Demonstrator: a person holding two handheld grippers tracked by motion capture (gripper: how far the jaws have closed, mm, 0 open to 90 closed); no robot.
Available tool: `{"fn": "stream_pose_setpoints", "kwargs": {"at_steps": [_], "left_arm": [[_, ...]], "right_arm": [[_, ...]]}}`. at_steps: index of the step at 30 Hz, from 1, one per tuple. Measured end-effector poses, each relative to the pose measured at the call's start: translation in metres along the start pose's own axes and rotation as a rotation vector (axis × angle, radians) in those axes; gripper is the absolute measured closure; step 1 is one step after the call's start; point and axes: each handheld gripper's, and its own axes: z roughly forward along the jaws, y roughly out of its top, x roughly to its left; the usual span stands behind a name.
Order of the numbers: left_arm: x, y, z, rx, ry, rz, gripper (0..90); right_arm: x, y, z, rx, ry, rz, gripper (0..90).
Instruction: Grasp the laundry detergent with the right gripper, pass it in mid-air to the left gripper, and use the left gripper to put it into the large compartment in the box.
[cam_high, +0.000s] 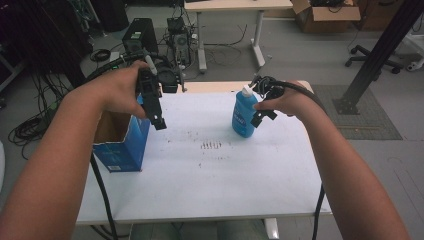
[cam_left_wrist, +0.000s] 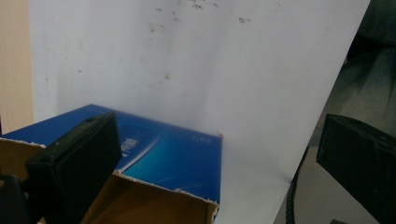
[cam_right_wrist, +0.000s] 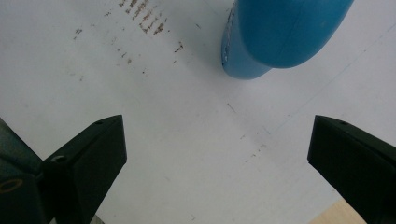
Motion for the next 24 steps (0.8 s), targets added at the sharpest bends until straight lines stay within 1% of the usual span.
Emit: {"fn": "stream_pose_setpoints", "kwargs": {"at_steps": [8,12,16,19,23,24], "left_arm": [[-0.002,0.001,0.001,0.012,0.0,0.008,0.4],[-0.002,0.002,0.0,0.01,0.001,0.008,0.4],[-0.006,0.003,0.0,0.013,-0.002,0.016,0.4],[-0.009,0.004,0.001,0.018,-0.01,0.025,0.4],[-0.012,0.003,0.001,0.016,-0.014,0.028,0.4],[-0.013,0.002,0.002,0.014,-0.022,0.026,0.4]], "right_arm": [[0.0,0.0,0.0,-0.003,0.001,0.0,4.8],[0.0,0.0,0.0,-0.001,0.0,0.001,4.8],[-0.001,-0.001,-0.002,-0.007,0.001,0.002,4.8],[0.0,-0.001,-0.002,-0.007,0.0,0.008,4.8],[0.001,-0.002,-0.002,-0.007,0.0,0.007,4.8],[0.001,-0.002,-0.002,-0.007,-0.001,0.004,4.8]]}}
